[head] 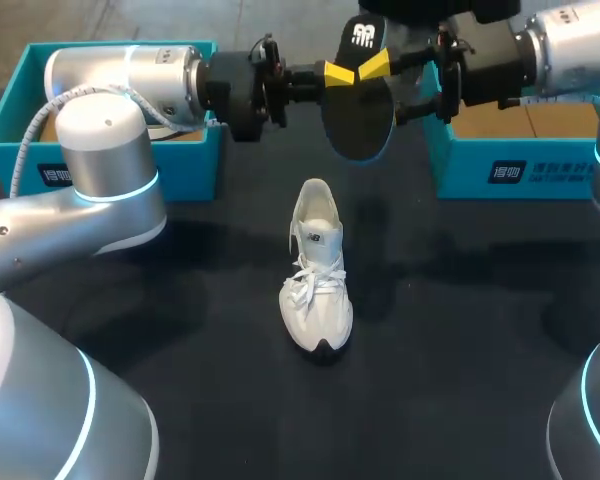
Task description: Take the shoe out of the shoebox, open the shoe tongue, remove and reinsert the insole, then place the shoe into the shoebox
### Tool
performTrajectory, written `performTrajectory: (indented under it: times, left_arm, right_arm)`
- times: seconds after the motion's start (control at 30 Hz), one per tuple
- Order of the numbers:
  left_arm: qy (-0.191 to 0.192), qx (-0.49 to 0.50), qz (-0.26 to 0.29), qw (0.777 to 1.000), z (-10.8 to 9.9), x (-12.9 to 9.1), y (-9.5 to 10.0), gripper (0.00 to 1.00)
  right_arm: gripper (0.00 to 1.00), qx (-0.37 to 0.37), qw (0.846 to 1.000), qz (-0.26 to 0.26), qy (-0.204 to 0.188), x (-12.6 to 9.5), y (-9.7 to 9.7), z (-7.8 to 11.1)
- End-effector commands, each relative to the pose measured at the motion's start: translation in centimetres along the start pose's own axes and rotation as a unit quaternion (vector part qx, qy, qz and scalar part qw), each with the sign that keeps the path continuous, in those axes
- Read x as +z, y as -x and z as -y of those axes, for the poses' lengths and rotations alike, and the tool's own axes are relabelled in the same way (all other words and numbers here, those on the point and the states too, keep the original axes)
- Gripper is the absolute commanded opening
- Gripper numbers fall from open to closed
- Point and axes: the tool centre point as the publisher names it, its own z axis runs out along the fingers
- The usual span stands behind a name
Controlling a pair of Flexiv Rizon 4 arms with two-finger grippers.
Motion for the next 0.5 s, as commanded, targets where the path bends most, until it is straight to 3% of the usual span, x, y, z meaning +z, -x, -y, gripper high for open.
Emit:
performTrajectory:
  times: [0.03, 0.27, 0.5]
  left_arm:
    - [0.001, 0.001, 0.001, 1.0, 0.0, 0.2, -0.1, 0.0]
    - [0.001, 0.001, 0.001, 1.0, 0.0, 0.2, -0.1, 0.0]
    - [0.001, 0.001, 0.001, 1.0, 0.0, 0.2, -0.1, 0.0]
  right_arm:
    - [0.36, 0.004, 1.0, -0.002, 0.004, 0.3, 0.3, 0.0]
    - [0.35, 0.005, 1.0, -0.013, -0.001, 1.2, 0.7, 0.0]
    - [0.16, 0.005, 1.0, -0.02, -0.001, 1.7, 0.8, 0.1]
